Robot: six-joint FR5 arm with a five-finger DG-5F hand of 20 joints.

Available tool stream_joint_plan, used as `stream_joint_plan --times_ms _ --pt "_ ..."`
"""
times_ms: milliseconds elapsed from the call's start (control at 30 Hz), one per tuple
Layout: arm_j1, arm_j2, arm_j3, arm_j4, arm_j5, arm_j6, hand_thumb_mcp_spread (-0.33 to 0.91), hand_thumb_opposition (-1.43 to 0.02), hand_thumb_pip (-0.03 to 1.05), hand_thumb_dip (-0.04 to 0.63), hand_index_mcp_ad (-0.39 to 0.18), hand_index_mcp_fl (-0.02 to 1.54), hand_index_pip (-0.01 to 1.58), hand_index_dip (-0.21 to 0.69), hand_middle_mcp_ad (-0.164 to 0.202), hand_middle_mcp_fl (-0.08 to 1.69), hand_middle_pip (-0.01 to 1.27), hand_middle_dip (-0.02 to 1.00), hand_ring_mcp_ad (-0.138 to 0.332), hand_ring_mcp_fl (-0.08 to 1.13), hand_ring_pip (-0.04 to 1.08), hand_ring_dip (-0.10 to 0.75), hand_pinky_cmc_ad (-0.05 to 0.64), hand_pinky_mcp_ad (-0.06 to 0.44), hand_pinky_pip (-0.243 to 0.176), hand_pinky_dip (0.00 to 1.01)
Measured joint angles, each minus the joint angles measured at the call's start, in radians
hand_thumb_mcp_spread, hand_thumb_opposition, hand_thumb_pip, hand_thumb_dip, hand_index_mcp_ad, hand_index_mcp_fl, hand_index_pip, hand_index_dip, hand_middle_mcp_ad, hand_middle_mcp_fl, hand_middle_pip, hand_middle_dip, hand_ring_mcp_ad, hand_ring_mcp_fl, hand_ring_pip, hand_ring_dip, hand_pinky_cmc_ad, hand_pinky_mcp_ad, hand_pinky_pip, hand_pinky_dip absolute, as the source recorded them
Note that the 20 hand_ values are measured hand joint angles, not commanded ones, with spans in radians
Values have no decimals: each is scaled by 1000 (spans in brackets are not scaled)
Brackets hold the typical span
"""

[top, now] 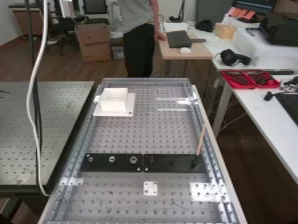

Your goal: Grab the pcb board and place it in the clear container

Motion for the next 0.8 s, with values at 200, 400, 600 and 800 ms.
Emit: stream_joint_plan --times_ms 200,400,600,800 --pt "-1 -2 -11 13 2 7 93 -538 208 7 73 54 66 45 75 24 119 21 124 3 87 12 147 113 -10 243" --pt "-2 -6 -18 19 6 16 86 -726 234 7 93 82 89 93 101 45 155 24 215 51 106 12 265 215 -44 394" --pt "-1 -10 -16 13 11 23 66 -791 251 3 122 93 101 110 134 44 152 24 250 68 126 12 295 248 -58 443" --pt "-1 -27 -24 16 29 29 65 -798 251 7 126 87 99 105 136 45 164 23 248 70 122 12 316 265 -75 456"
